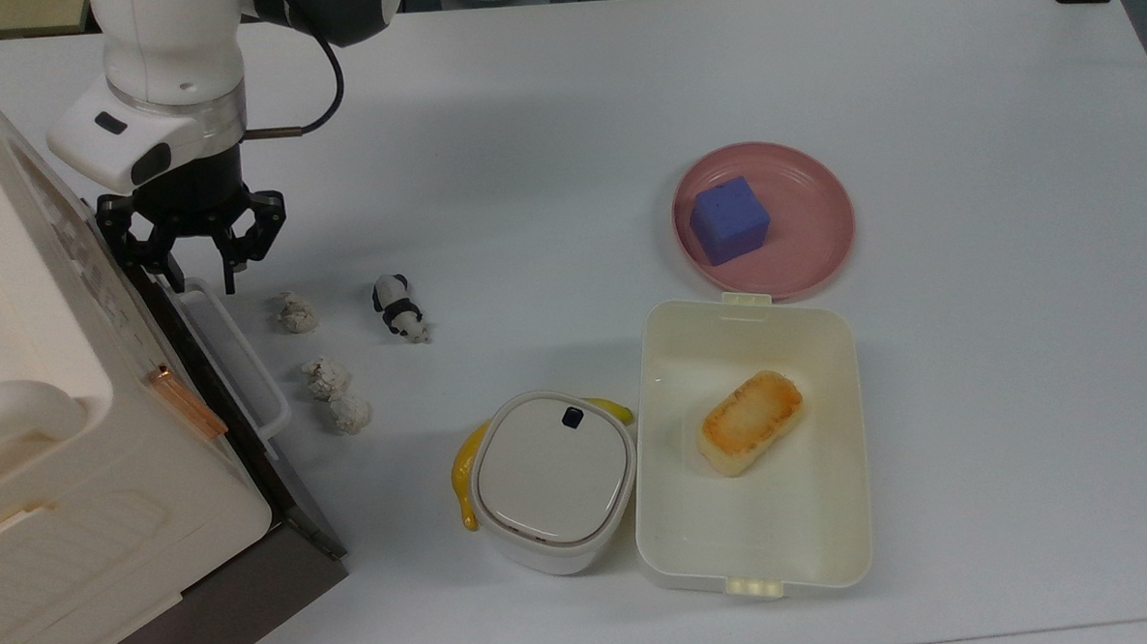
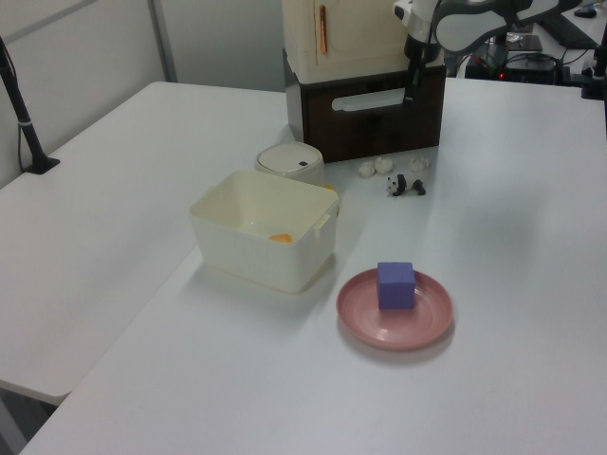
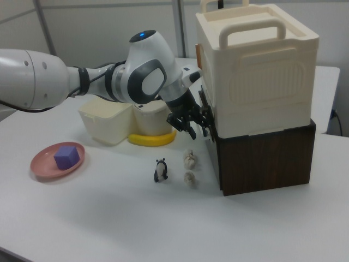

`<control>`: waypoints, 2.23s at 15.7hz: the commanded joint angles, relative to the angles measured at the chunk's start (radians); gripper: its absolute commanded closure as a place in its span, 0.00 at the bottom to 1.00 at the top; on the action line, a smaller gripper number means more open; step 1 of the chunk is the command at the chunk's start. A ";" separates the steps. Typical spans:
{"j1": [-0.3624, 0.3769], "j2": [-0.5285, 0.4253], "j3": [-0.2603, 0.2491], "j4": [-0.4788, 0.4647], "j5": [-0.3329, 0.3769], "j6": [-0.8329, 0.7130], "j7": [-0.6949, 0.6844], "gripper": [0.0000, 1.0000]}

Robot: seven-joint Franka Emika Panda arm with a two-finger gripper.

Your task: Slide the drawer open

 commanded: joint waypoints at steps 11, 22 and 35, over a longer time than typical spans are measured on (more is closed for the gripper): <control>0.075 -0.012 -0.013 -0.010 0.006 0.040 0.037 0.57; 0.081 -0.005 -0.015 -0.009 -0.112 0.051 0.005 0.56; 0.078 0.012 -0.046 0.011 -0.170 0.073 -0.046 0.57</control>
